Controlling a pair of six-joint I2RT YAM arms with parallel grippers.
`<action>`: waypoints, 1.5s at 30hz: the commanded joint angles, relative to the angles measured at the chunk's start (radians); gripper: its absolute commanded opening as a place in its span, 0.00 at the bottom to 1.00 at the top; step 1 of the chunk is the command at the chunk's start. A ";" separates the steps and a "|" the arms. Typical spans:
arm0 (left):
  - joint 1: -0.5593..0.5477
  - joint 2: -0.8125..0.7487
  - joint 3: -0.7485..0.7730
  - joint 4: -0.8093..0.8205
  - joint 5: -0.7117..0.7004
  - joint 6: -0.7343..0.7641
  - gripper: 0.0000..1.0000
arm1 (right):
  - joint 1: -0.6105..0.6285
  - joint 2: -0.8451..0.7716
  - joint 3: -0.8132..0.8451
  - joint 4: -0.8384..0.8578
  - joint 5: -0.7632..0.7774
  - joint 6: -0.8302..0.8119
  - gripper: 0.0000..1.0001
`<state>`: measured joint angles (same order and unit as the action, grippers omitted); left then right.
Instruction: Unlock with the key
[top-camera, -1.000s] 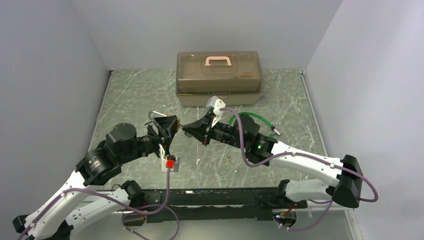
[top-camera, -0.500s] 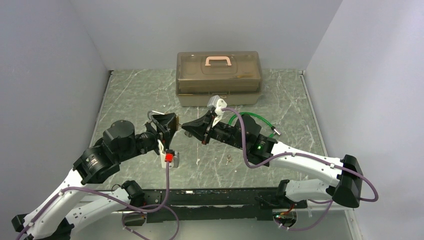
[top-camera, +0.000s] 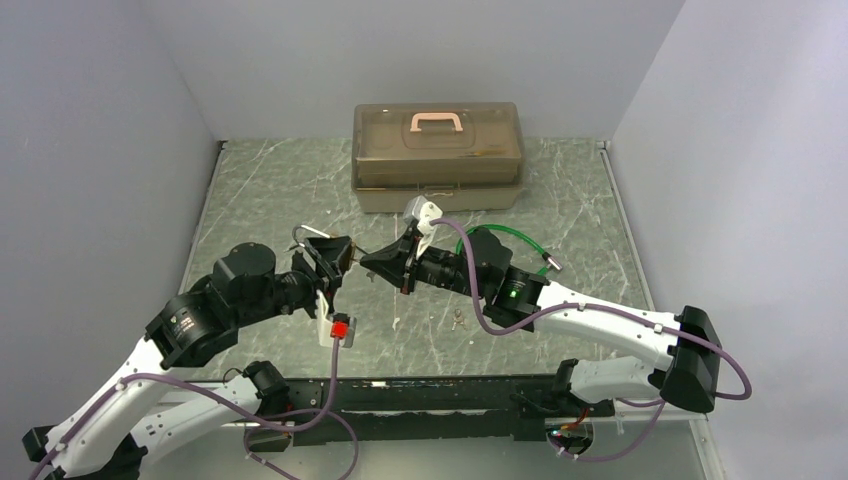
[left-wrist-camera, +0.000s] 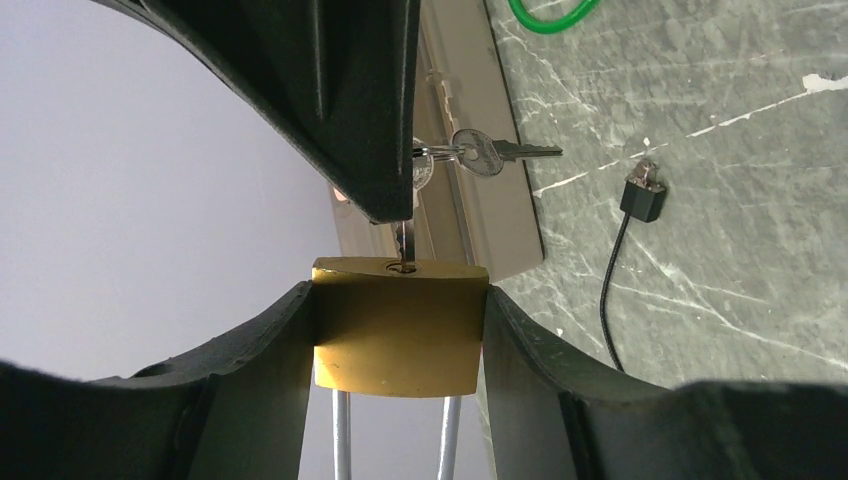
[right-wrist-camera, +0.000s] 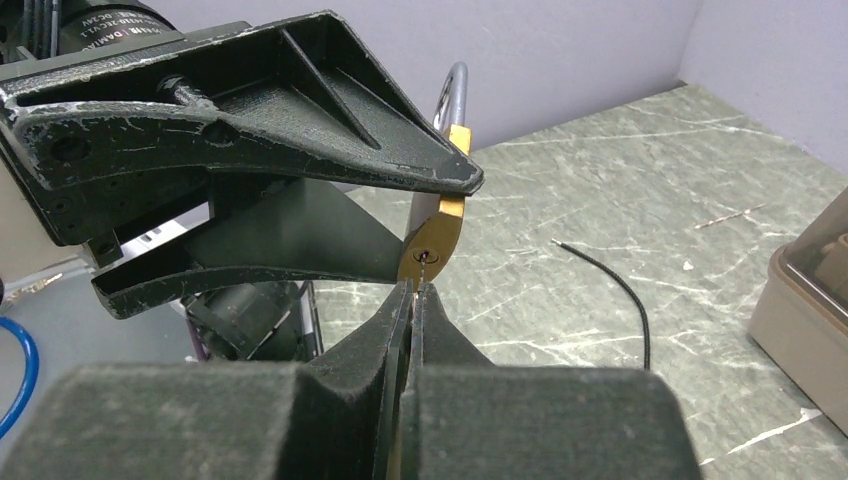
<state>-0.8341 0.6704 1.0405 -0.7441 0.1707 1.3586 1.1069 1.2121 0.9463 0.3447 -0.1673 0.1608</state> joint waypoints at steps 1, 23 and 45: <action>-0.064 0.043 0.071 0.168 0.174 0.073 0.00 | 0.034 0.025 0.051 0.084 -0.088 0.011 0.00; -0.104 0.048 0.082 0.163 0.201 -0.033 0.00 | 0.035 0.045 0.059 0.148 -0.152 0.060 0.00; -0.155 0.072 0.062 0.263 0.049 -0.046 0.00 | 0.058 0.099 0.097 0.156 -0.064 0.081 0.00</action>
<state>-0.9142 0.6941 1.0927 -0.7830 0.0143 1.2755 1.1042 1.2587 0.9653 0.4099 -0.1810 0.2134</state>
